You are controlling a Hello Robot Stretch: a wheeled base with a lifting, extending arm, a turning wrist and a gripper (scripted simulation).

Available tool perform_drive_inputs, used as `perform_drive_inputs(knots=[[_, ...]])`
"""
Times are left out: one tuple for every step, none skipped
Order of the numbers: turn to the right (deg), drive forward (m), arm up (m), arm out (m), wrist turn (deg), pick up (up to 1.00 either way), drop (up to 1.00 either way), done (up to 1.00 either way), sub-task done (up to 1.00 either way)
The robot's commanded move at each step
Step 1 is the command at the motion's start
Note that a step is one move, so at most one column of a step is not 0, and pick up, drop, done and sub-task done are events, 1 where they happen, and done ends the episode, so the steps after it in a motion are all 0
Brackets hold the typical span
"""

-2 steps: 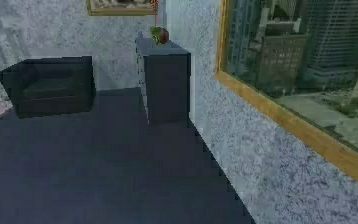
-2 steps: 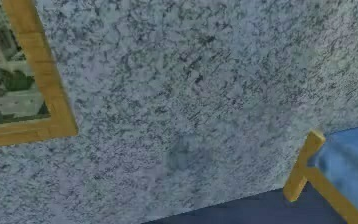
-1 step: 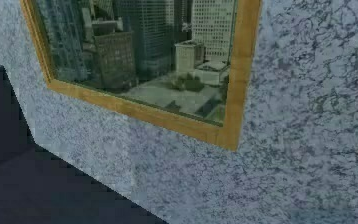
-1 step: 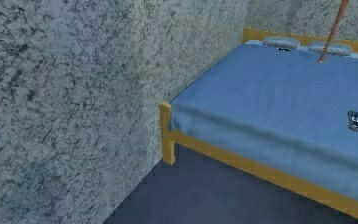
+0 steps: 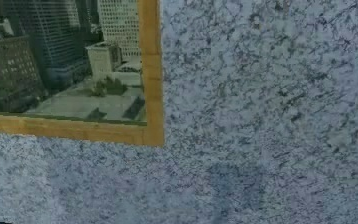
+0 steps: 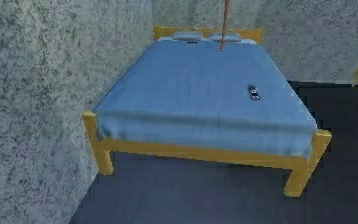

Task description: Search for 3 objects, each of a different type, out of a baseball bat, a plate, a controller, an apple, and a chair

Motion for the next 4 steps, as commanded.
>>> perform_drive_inputs(knots=[[0.0, 0.15, 0.0, 0.0, 0.0, 0.0, 0.0, 0.0, 0.0], [-45.0, 0.0, 0.0, 0.0, 0.0, 0.0, 0.0, 0.0, 0.0], [-45.0, 0.0, 0.0, 0.0, 0.0, 0.0, 0.0, 0.0, 0.0], [0.0, 0.85, 0.0, 0.0, 0.0, 0.0, 0.0, 0.0, 0.0]])
